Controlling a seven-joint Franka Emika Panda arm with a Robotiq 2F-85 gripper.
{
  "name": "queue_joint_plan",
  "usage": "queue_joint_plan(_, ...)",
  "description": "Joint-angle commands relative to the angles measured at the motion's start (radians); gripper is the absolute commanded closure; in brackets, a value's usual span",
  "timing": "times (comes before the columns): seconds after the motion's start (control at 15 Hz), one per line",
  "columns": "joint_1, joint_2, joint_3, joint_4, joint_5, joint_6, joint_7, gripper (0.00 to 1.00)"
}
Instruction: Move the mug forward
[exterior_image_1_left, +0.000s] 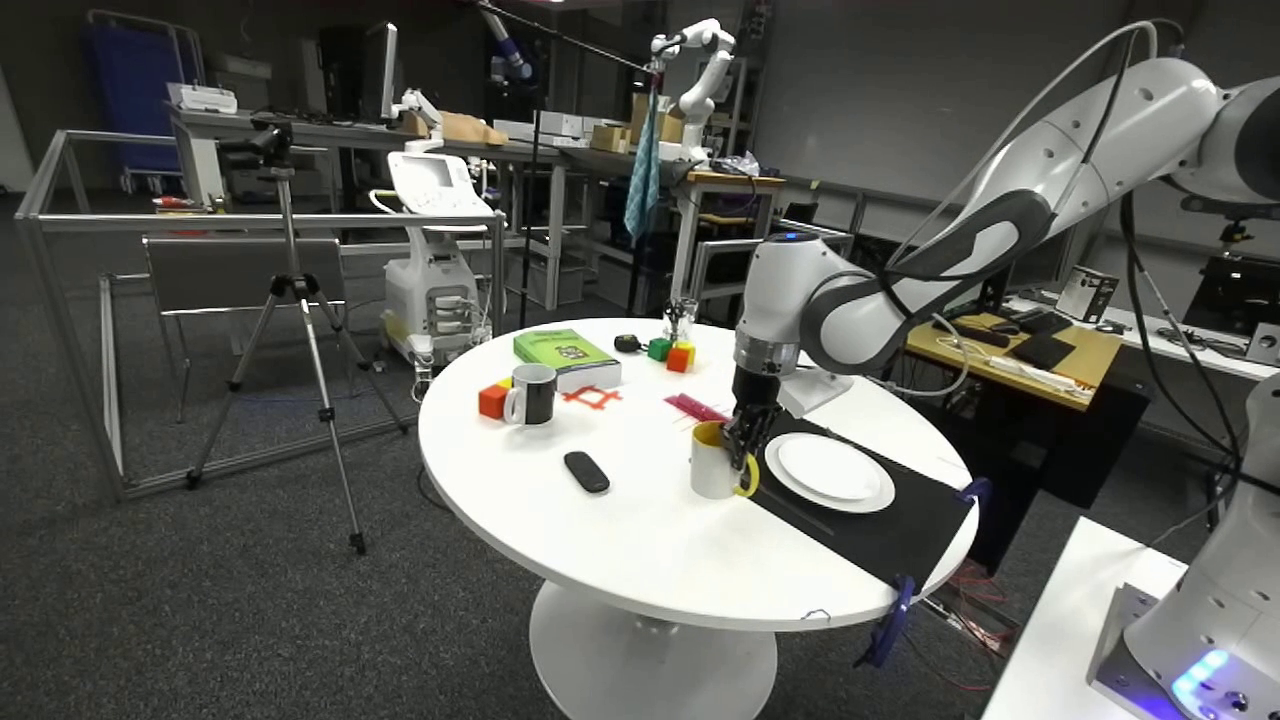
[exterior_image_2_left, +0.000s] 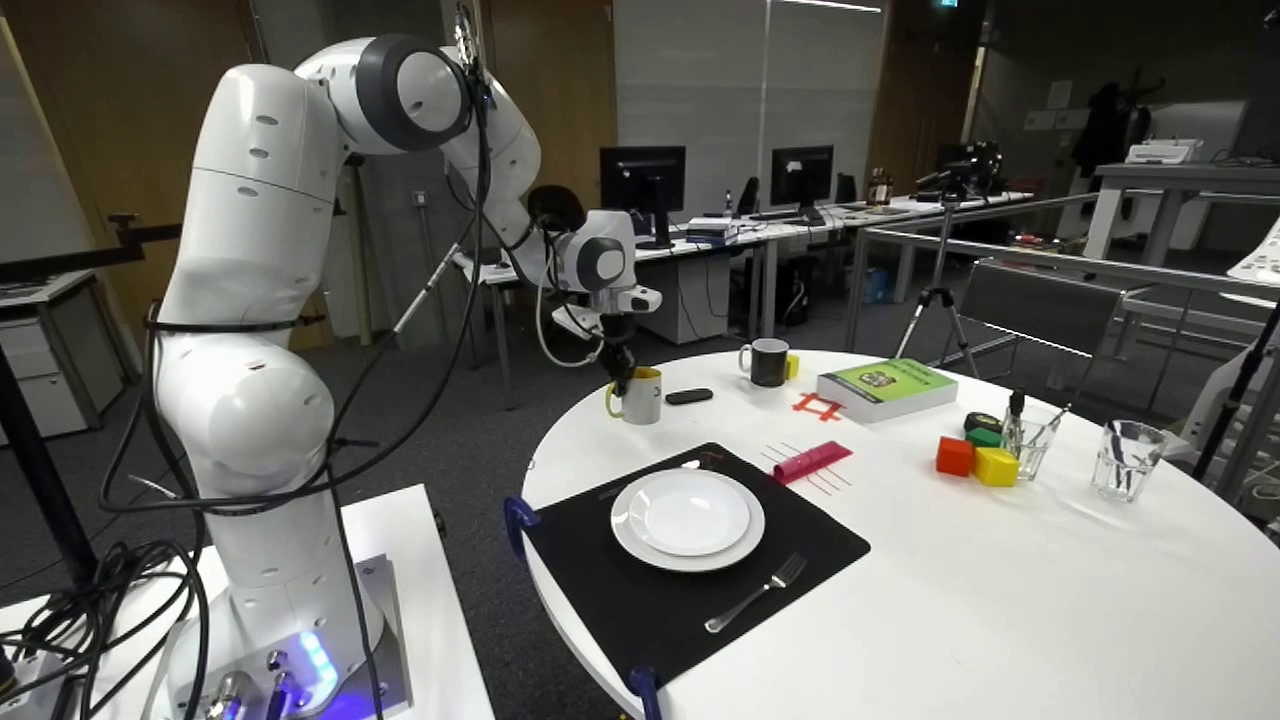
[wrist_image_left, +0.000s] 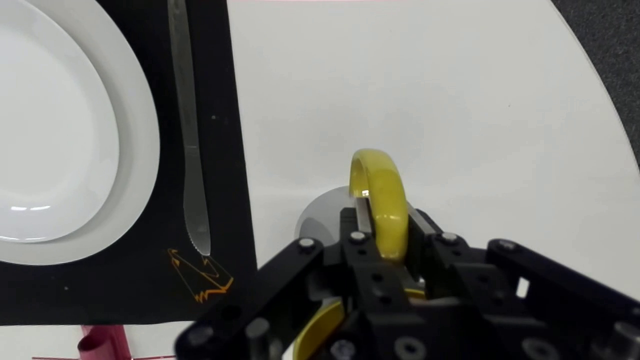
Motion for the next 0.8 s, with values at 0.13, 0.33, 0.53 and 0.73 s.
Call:
queue_joint_plan(0.13,-0.019,0.006,0.016,0.004,-0.012,-0.002,0.013,0.95)
queue_joint_plan(0.33,-0.007,0.034,0.009,0.0,-0.013,0.0,0.047,0.95)
queue_joint_plan(0.53,0.003,0.045,0.006,-0.022,-0.009,0.023,0.077,0.95)
queue_joint_plan(0.73,0.015,0.04,0.004,-0.046,-0.011,0.043,0.113,0.95)
